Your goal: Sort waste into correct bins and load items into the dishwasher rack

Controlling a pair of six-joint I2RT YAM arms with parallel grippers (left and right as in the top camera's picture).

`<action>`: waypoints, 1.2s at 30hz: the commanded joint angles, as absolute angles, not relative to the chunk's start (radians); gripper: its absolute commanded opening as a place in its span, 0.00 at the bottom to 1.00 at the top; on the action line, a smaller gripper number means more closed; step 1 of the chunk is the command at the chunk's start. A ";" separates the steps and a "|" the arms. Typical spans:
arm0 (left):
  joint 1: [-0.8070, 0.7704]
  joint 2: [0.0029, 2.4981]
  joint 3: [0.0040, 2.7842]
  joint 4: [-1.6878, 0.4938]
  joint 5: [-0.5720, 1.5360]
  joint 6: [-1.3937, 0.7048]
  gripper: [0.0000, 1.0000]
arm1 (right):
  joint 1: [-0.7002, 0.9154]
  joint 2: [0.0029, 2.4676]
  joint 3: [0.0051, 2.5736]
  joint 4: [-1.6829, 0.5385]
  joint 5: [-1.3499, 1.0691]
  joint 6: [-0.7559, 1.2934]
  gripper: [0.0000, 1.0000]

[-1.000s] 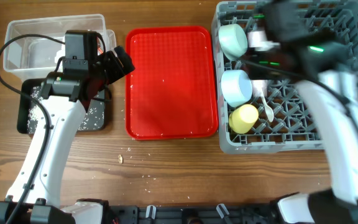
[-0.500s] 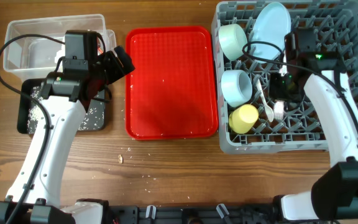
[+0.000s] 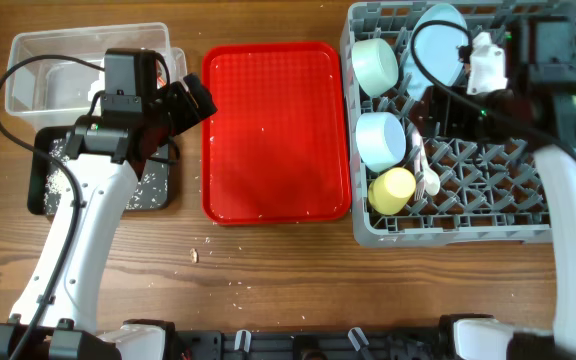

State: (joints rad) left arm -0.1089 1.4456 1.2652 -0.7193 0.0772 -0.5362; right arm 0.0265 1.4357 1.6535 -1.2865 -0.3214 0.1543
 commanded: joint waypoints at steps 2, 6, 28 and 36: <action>-0.104 1.453 1.272 -0.719 0.085 -0.532 1.00 | 0.033 1.370 1.670 -1.309 -0.495 0.641 1.00; -0.104 1.453 1.272 -0.719 0.085 -0.532 1.00 | 0.033 1.371 1.669 -1.361 -0.537 0.731 1.00; -0.104 1.453 1.272 -0.719 0.085 -0.532 1.00 | 0.081 0.562 0.459 -0.051 -0.076 0.015 1.00; -0.104 1.453 1.272 -0.719 0.085 -0.532 1.00 | 0.083 0.224 0.080 0.080 -0.075 0.162 1.00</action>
State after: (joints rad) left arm -0.1089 1.4475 1.2652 -0.7208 0.0772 -0.5362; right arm 0.0780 0.3172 0.1806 0.0387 -0.0845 0.0734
